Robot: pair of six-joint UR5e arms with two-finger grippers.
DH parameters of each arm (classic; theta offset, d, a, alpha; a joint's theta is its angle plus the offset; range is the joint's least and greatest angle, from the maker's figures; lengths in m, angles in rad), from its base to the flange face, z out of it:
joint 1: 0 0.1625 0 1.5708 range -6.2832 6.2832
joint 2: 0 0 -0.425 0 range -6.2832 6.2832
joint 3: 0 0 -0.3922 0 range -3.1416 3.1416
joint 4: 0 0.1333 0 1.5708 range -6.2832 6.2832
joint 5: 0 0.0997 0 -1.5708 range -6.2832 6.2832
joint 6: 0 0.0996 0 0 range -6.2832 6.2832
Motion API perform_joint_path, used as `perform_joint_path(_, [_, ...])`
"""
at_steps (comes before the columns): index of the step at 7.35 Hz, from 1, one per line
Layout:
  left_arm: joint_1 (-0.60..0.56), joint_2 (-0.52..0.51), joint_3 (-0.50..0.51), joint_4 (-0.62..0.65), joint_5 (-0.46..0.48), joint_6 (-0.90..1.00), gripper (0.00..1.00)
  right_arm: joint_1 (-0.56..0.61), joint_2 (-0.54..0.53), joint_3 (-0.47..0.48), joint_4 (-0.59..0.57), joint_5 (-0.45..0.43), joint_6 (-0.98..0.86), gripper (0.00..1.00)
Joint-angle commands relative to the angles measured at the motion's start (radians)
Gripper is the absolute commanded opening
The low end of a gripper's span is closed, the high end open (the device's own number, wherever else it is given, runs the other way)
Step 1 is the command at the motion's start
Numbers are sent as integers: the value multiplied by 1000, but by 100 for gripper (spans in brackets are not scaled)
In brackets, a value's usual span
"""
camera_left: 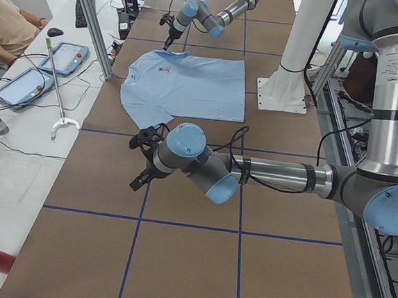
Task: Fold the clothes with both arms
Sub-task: 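Move the right gripper over the shirt's shoulder near the collar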
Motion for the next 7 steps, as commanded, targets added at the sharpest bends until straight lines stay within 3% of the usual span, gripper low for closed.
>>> perform_joint_path(1, [0, 3, -1, 0, -1, 1, 100, -31, 50, -73, -3, -53, 25, 0])
perform_joint_path(6, [0, 6, -1, 0, -1, 1, 100, -46, 55, -83, -3, -71, 25, 0])
perform_joint_path(7, [0, 6, -1, 0, -1, 1, 100, -54, 55, -83, -1, -91, 25, 10])
